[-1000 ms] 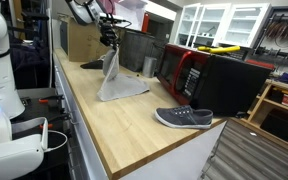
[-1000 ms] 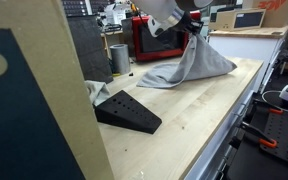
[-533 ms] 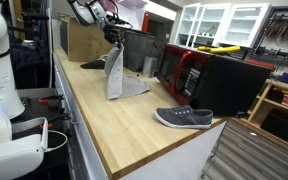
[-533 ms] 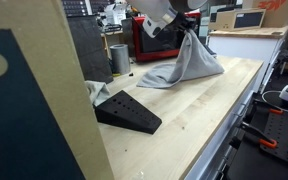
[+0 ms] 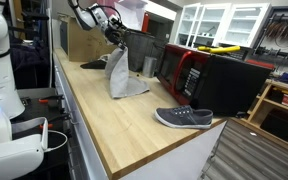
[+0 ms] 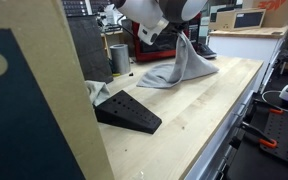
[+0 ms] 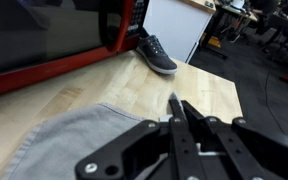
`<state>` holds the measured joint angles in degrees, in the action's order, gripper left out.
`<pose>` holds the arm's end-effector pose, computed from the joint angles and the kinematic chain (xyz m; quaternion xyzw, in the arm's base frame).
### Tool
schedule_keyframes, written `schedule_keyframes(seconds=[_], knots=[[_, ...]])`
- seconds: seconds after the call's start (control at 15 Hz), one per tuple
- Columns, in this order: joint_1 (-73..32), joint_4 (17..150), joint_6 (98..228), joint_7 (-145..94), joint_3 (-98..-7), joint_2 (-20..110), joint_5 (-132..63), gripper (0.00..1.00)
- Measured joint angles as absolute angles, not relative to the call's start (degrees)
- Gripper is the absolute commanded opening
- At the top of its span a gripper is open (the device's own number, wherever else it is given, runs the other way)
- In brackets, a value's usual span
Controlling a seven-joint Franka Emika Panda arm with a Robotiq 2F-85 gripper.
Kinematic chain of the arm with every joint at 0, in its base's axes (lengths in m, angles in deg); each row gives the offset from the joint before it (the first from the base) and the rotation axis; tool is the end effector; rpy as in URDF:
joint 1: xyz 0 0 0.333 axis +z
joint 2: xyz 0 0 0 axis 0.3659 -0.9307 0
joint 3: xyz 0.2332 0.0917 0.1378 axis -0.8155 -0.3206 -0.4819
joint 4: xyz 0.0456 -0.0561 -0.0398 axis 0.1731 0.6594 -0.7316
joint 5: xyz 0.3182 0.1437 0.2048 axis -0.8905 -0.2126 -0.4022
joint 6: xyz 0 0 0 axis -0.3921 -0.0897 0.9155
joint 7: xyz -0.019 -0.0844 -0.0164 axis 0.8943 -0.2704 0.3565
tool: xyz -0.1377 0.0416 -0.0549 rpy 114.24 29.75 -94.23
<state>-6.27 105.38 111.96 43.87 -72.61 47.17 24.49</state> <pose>0.5192 0.1446 0.3007 0.4372 0.7013 -0.4372 0.3548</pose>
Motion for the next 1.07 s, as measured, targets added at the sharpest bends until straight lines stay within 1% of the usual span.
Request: schedule_keyframes(seconds=[0.47,0.8,1.07], knots=[[-4.7,100.83,111.97,45.59,-72.63,41.11,29.61,0.02],[-2.96,94.29,112.39,39.19,-72.64,37.65,31.81,0.02],[-1.21,92.49,114.06,30.98,-72.65,35.54,36.4,0.02]])
